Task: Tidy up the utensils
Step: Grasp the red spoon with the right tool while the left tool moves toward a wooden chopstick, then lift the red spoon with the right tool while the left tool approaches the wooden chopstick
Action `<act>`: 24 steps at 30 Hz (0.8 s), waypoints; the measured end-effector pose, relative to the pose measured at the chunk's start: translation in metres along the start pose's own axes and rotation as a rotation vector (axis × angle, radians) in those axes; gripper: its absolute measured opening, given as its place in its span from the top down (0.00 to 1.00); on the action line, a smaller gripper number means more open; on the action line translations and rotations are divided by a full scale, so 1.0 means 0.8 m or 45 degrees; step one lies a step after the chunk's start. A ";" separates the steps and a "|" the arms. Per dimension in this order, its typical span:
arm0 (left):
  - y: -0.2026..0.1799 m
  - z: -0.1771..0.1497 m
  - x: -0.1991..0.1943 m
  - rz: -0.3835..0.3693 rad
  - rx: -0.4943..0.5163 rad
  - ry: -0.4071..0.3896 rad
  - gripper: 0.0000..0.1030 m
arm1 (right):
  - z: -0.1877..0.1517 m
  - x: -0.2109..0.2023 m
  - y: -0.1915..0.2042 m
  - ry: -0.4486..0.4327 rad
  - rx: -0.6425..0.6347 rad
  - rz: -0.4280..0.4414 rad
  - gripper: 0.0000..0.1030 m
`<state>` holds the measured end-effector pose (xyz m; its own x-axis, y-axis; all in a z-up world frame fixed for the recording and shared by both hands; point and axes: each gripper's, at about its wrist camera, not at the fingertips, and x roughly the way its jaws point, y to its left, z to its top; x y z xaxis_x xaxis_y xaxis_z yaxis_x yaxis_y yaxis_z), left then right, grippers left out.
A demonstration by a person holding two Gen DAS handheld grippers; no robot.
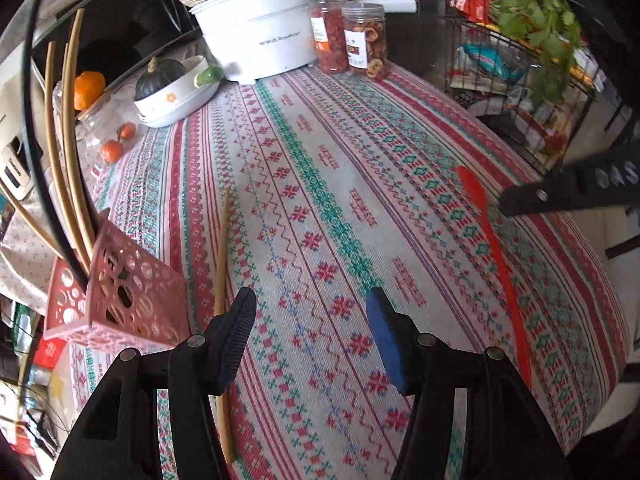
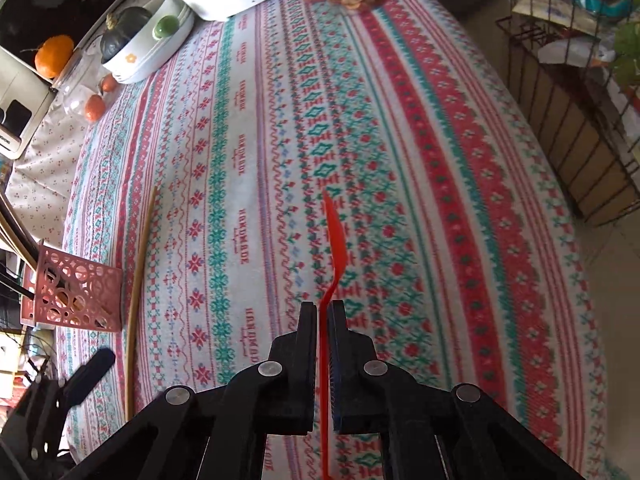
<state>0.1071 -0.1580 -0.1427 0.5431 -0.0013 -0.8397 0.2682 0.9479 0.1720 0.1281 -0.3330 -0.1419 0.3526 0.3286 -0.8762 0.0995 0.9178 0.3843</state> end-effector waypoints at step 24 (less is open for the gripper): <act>0.070 0.085 0.125 0.054 -0.558 0.135 0.44 | 0.012 0.000 0.002 -0.012 -0.002 0.028 0.91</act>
<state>0.2309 -0.1266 -0.1820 0.4557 0.0514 -0.8887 -0.1272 0.9918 -0.0079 0.1373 -0.3340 -0.1383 0.3635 0.3464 -0.8648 0.0906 0.9108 0.4029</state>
